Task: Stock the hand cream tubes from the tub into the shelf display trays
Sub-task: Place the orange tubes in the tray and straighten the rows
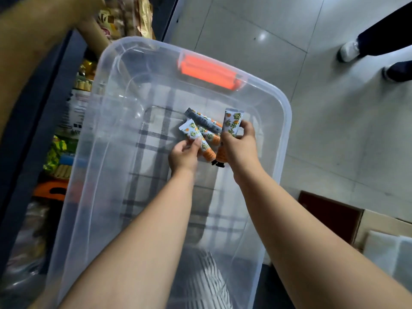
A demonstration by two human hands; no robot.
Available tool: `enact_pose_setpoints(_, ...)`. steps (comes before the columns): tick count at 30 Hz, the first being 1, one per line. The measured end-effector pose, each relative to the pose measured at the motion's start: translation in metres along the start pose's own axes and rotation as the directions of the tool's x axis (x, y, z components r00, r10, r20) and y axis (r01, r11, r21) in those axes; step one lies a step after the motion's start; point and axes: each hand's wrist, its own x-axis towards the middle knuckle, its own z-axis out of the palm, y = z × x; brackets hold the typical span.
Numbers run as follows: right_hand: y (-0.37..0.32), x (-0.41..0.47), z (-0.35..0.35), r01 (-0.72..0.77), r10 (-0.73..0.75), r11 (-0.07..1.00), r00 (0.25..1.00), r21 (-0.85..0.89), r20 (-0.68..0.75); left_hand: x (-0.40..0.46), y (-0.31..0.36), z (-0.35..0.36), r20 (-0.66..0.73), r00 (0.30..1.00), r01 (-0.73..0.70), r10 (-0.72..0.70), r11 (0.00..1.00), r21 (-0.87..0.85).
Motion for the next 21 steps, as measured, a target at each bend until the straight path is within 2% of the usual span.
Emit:
enact_pose_setpoints(3, -0.010, -0.018, -0.006, -0.007, 0.005, 0.998, 1.000, 0.069, 0.018, -0.028, 0.020, -0.011, 0.001, 0.999, -0.052, 0.052, 0.999, 0.008)
enact_pose_setpoints(6, -0.032, -0.051, -0.015, 0.023, -0.038, 0.987, 0.995, 0.160, 0.089, -0.076, 0.055, -0.025, 0.088, 0.991, -0.099, 0.103, 0.994, -0.043)
enact_pose_setpoints(8, -0.054, -0.078, -0.023, 0.054, -0.082, 0.979, 0.987, 0.197, 0.141, -0.110, 0.083, -0.037, 0.138, 0.975, -0.164, 0.172, 0.984, -0.072)
enact_pose_setpoints(11, -0.094, -0.121, -0.030, 0.120, -0.186, 0.957, 0.952, 0.263, 0.244, -0.156, 0.133, -0.058, 0.114, 0.946, -0.293, 0.303, 0.951, -0.099)
enact_pose_setpoints(16, -0.166, -0.207, -0.035, 0.242, -0.388, 0.900, 0.825, 0.362, 0.411, -0.241, 0.213, -0.094, 0.060, 0.857, -0.496, 0.511, 0.851, -0.172)
enact_pose_setpoints(21, -0.229, -0.289, -0.038, 0.405, -0.579, 0.814, 0.626, 0.417, 0.522, -0.331, 0.270, -0.131, -0.030, 0.709, -0.697, 0.704, 0.695, -0.176)
